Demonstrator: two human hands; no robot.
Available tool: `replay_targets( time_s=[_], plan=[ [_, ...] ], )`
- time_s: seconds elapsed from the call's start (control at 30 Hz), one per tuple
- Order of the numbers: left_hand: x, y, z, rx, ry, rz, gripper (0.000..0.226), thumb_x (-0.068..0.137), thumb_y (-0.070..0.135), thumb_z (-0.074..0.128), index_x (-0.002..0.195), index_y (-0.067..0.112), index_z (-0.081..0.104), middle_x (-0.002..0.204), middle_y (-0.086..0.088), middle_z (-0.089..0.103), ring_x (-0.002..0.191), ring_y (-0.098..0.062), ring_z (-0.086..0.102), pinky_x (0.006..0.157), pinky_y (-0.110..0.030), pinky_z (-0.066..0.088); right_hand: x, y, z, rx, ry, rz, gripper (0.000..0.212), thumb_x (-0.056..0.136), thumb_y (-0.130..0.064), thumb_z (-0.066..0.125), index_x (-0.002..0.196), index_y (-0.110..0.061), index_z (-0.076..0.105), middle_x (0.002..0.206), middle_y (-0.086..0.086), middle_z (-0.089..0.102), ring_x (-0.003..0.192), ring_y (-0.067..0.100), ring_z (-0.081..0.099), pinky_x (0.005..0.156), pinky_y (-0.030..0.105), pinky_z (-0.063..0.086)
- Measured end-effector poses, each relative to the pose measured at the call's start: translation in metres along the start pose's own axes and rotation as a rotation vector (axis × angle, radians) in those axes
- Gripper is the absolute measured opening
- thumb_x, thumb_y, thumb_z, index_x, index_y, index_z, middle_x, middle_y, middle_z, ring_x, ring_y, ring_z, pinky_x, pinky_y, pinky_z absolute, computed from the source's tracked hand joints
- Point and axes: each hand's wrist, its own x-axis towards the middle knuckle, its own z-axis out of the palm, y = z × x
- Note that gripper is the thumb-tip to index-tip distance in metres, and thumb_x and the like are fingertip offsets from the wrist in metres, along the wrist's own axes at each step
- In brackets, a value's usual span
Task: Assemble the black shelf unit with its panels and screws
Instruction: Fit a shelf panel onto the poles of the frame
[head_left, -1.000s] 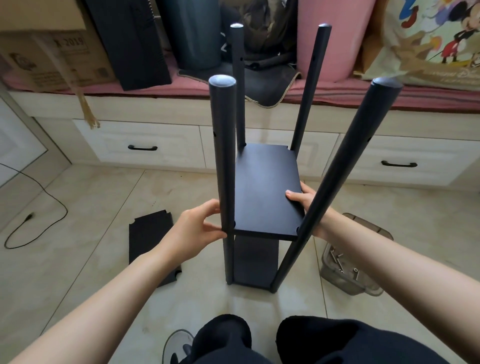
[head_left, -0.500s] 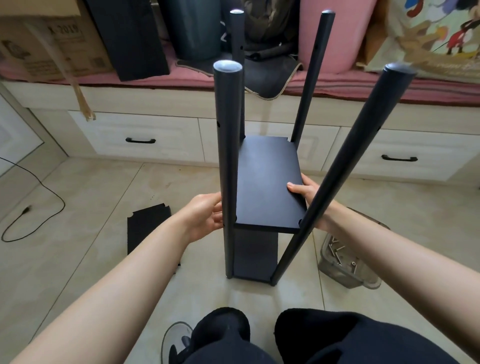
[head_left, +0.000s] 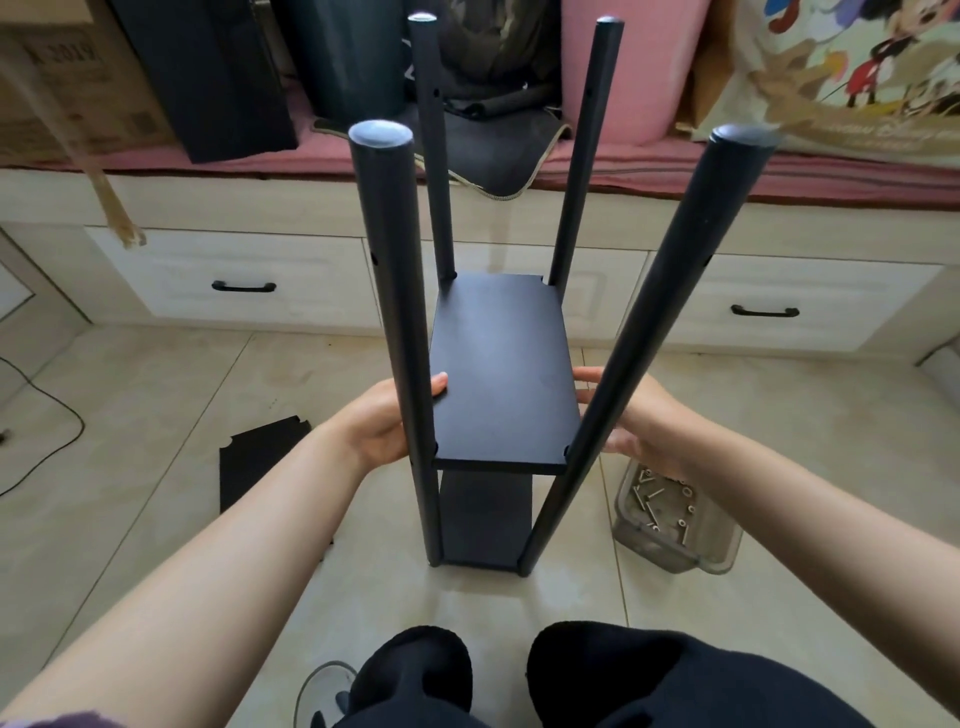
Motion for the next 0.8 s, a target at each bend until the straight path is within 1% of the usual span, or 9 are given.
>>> replay_targets(
  time_s=[0.13, 0.23, 0.33, 0.43, 0.5, 0.6, 0.67, 0.7, 0.8],
  plan=[
    [-0.002, 0.0, 0.001, 0.002, 0.009, 0.015, 0.023, 0.103, 0.017, 0.051, 0.117, 0.005, 0.065, 0.1, -0.007, 0.077, 0.084, -0.02, 0.076, 0.064, -0.029, 0.06, -0.03, 0.001, -0.011, -0.015, -0.332, 0.016, 0.06, 0.081, 0.007, 0.054, 0.108, -0.044, 0.07, 0.124, -0.009, 0.069, 0.109, 0.017, 0.068, 0.081, 0.033, 0.058],
    [-0.005, -0.002, 0.002, 0.008, 0.013, 0.016, 0.024, 0.102, 0.018, 0.052, 0.118, 0.005, 0.065, 0.101, -0.007, 0.077, 0.085, -0.021, 0.076, 0.065, -0.029, 0.06, -0.049, -0.002, -0.003, -0.134, -0.411, -0.007, 0.05, 0.079, -0.017, 0.071, 0.099, -0.063, 0.065, 0.119, -0.035, 0.061, 0.114, 0.003, 0.064, 0.086, 0.025, 0.056],
    [-0.009, -0.004, 0.003, 0.018, 0.037, 0.028, 0.025, 0.102, 0.02, 0.052, 0.117, 0.004, 0.064, 0.102, -0.008, 0.075, 0.086, -0.022, 0.075, 0.066, -0.031, 0.06, -0.051, -0.001, 0.001, -0.223, -0.289, -0.081, 0.042, 0.078, -0.034, 0.078, 0.105, -0.061, 0.06, 0.119, -0.031, 0.063, 0.115, -0.001, 0.061, 0.087, 0.028, 0.057],
    [-0.009, -0.008, 0.002, 0.015, 0.092, 0.054, 0.026, 0.104, 0.019, 0.049, 0.122, 0.001, 0.055, 0.115, -0.015, 0.058, 0.1, -0.035, 0.058, 0.076, -0.039, 0.052, -0.044, -0.004, 0.001, -0.21, -0.231, -0.133, 0.044, 0.086, -0.022, 0.076, 0.098, -0.062, 0.063, 0.112, -0.029, 0.067, 0.109, -0.002, 0.064, 0.08, 0.024, 0.058],
    [-0.007, -0.01, 0.002, -0.028, 0.125, 0.063, 0.022, 0.105, 0.015, 0.048, 0.124, 0.004, 0.052, 0.116, -0.015, 0.049, 0.098, -0.036, 0.049, 0.076, -0.04, 0.047, -0.038, -0.009, -0.002, -0.213, -0.176, -0.147, 0.038, 0.087, -0.016, 0.075, 0.098, -0.052, 0.065, 0.107, -0.028, 0.069, 0.104, -0.002, 0.067, 0.078, 0.024, 0.059],
    [-0.002, -0.01, 0.005, -0.12, 0.134, 0.051, 0.013, 0.102, 0.005, 0.048, 0.114, 0.005, 0.055, 0.089, -0.012, 0.057, 0.073, -0.017, 0.056, 0.062, -0.03, 0.053, -0.023, -0.017, -0.007, -0.203, -0.046, -0.166, 0.031, 0.088, -0.012, 0.074, 0.104, -0.036, 0.063, 0.104, -0.011, 0.075, 0.096, 0.008, 0.072, 0.074, 0.024, 0.059],
    [0.003, -0.012, 0.007, -0.198, 0.138, 0.051, 0.011, 0.102, 0.002, 0.048, 0.108, 0.007, 0.055, 0.067, -0.002, 0.064, 0.056, -0.013, 0.064, 0.053, -0.029, 0.056, -0.01, -0.023, -0.009, -0.204, 0.059, -0.18, 0.023, 0.089, -0.011, 0.072, 0.106, -0.025, 0.066, 0.101, -0.001, 0.076, 0.094, 0.014, 0.073, 0.077, 0.027, 0.06],
    [0.005, -0.013, 0.009, -0.233, 0.147, 0.058, 0.011, 0.102, 0.003, 0.049, 0.111, 0.006, 0.055, 0.065, -0.002, 0.067, 0.056, -0.015, 0.068, 0.053, -0.03, 0.057, -0.003, -0.026, -0.009, -0.197, 0.104, -0.18, 0.019, 0.09, -0.011, 0.072, 0.105, -0.02, 0.066, 0.099, 0.001, 0.075, 0.094, 0.016, 0.073, 0.08, 0.029, 0.061],
    [0.012, -0.016, 0.014, -0.318, 0.182, 0.074, 0.026, 0.101, 0.007, 0.054, 0.127, 0.004, 0.056, 0.098, -0.012, 0.075, 0.081, -0.026, 0.076, 0.06, -0.041, 0.061, 0.016, -0.035, -0.007, -0.179, 0.188, -0.168, 0.011, 0.092, -0.01, 0.069, 0.1, -0.017, 0.067, 0.101, 0.002, 0.073, 0.095, 0.016, 0.072, 0.084, 0.029, 0.059]
  ],
)
